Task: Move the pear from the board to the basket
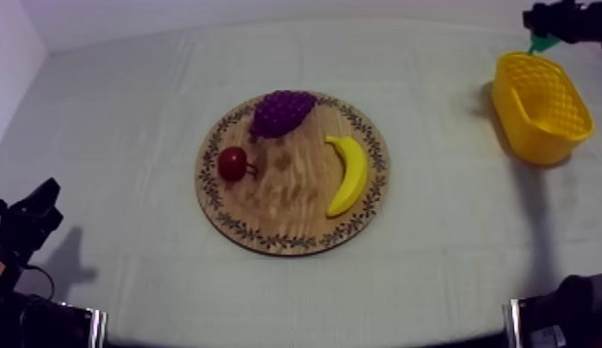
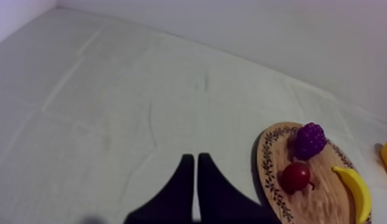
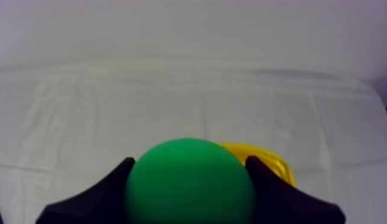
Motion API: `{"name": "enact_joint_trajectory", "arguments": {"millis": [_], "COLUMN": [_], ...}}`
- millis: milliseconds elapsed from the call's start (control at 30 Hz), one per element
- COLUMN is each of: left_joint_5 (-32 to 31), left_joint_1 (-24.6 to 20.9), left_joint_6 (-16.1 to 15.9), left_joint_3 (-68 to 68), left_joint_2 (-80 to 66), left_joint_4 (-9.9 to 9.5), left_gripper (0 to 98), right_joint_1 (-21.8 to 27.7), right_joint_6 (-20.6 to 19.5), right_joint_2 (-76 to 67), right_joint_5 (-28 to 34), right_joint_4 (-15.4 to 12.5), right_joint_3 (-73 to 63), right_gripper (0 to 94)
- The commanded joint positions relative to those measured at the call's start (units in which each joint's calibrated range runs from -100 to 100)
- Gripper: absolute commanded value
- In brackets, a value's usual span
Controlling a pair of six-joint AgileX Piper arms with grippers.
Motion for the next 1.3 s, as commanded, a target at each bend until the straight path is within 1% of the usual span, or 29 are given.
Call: {"name": "enact_joint_trajectory", "arguments": {"millis": [0, 200, 367, 500, 667, 867, 1000, 1133, 1267], "left_joint_5": [0.0, 0.0, 0.0, 0.0, 0.0, 0.0, 0.0, 0.0, 0.0], "left_joint_1": [0.0, 0.0, 0.0, 0.0, 0.0, 0.0, 0.0, 0.0, 0.0], "left_joint_6": [0.0, 0.0, 0.0, 0.0, 0.0, 0.0, 0.0, 0.0, 0.0], "left_joint_3": [0.0, 0.0, 0.0, 0.0, 0.0, 0.0, 0.0, 0.0, 0.0], "left_joint_2": [0.0, 0.0, 0.0, 0.0, 0.0, 0.0, 0.0, 0.0, 0.0], "left_joint_4": [-0.02, -0.02, -0.02, -0.02, -0.02, -0.02, -0.02, -0.02, -0.02], "left_gripper": [0.1, 0.1, 0.1, 0.1, 0.1, 0.1, 0.1, 0.1, 0.1], "right_joint_1": [0.7, 2.4, 3.4, 4.2, 4.9, 5.2, 4.9, 4.7, 4.6], "right_joint_6": [-0.4, -1.4, -3.5, -4.3, -4.1, -2.5, -1.7, -1.5, -1.6], "right_joint_2": [1.9, 7.0, 10.3, 11.9, 13.0, 13.7, 14.4, 14.9, 15.0], "right_joint_5": [-0.2, -1.2, -1.2, -1.2, -1.4, -1.4, -1.5, -1.5, -1.4], "right_joint_4": [-0.4, -0.4, 1.6, 2.1, 1.4, 0.2, 0.0, 0.0, 0.0], "right_joint_3": [0.7, 2.4, 3.0, 3.3, 4.1, 5.2, 5.9, 6.2, 6.4], "right_gripper": [38.6, 38.7, 38.8, 38.6, 38.4, 38.1, 38.4, 40.8, 48.6]}}
